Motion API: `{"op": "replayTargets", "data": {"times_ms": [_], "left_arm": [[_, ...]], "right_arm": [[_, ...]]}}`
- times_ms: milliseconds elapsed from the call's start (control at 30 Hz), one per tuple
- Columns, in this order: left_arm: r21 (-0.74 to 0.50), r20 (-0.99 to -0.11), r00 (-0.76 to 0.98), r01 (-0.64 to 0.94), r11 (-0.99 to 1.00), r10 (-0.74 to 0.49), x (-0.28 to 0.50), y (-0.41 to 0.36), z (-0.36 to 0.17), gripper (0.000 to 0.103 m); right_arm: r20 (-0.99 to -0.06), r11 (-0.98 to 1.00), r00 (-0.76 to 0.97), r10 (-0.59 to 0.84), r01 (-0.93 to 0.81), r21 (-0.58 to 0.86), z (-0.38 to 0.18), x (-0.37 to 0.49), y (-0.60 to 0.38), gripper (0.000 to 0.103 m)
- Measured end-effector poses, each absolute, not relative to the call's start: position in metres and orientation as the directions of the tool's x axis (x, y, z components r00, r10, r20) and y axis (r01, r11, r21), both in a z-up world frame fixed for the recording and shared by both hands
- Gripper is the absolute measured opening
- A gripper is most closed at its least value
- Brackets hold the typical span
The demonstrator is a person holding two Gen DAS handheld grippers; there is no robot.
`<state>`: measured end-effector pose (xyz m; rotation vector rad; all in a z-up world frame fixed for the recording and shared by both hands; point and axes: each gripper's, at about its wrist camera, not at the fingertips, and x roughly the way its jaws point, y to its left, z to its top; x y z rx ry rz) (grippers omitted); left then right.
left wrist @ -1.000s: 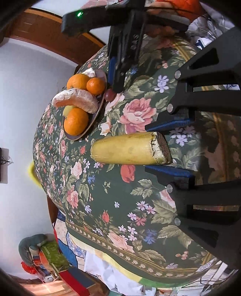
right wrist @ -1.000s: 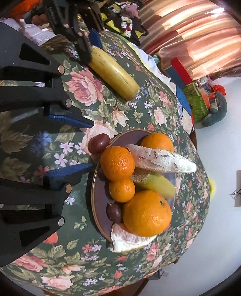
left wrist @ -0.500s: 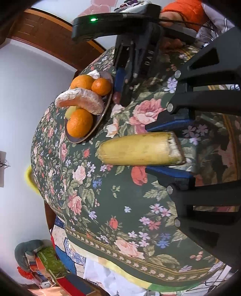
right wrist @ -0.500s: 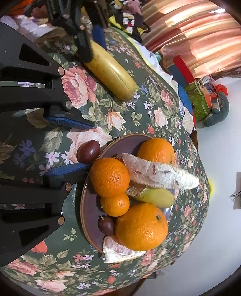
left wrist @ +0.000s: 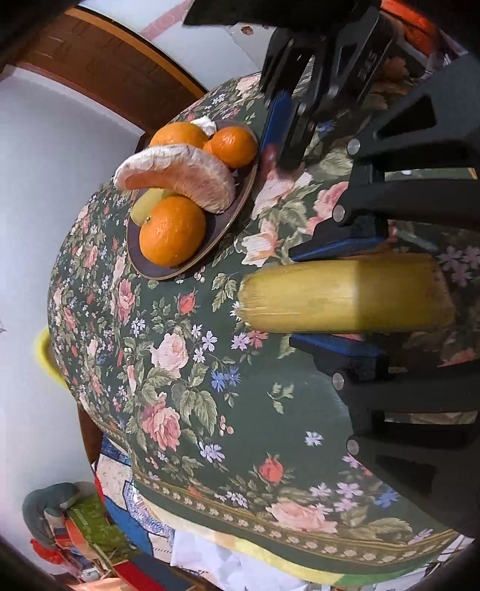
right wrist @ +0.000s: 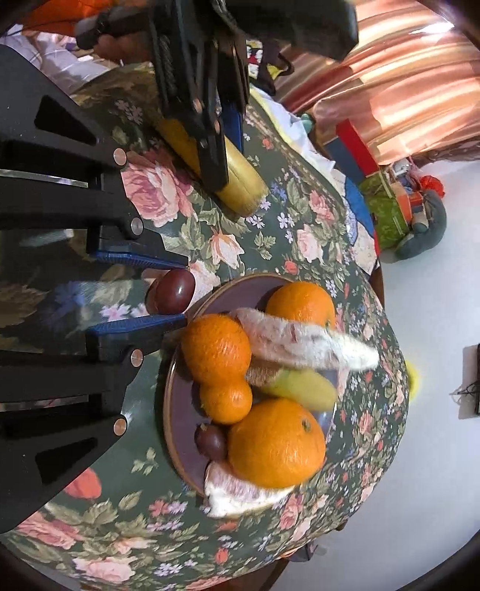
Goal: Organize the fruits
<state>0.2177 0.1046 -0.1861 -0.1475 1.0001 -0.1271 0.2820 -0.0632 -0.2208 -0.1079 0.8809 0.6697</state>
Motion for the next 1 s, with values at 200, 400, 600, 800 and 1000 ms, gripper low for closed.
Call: {"op": "replayTargets", "data": {"times_ms": [200,400,600,800,1000], "left_arm": [[-0.161,-0.827,0.543,0.02,0.987,-0.146,0.221,0.1,-0.185,0.038],[-0.135,-0.818,0.563,0.015,0.991,-0.12,0.215,0.093,-0.176,0.038],[-0.132,-0.768,0.628,0.034,0.991,-0.124,0.205,0.083,-0.145,0.038],[-0.14,-0.709,0.689,0.071,0.988,-0.15,0.202,0.07,-0.112,0.038],[-0.147,-0.674,0.72,0.087,0.985,-0.164,0.219,0.06,-0.097,0.038]], "right_arm": [[-0.718,0.811,0.483,0.501,-0.551,0.195,-0.21,0.281,-0.089,0.022],[-0.692,0.831,0.532,0.488,-0.525,0.182,-0.197,0.279,-0.107,0.022],[-0.666,0.844,0.567,0.484,-0.505,0.183,-0.185,0.281,-0.122,0.022],[-0.639,0.856,0.602,0.479,-0.482,0.186,-0.174,0.286,-0.137,0.022],[-0.618,0.867,0.629,0.471,-0.461,0.191,-0.166,0.29,-0.149,0.022]]}}
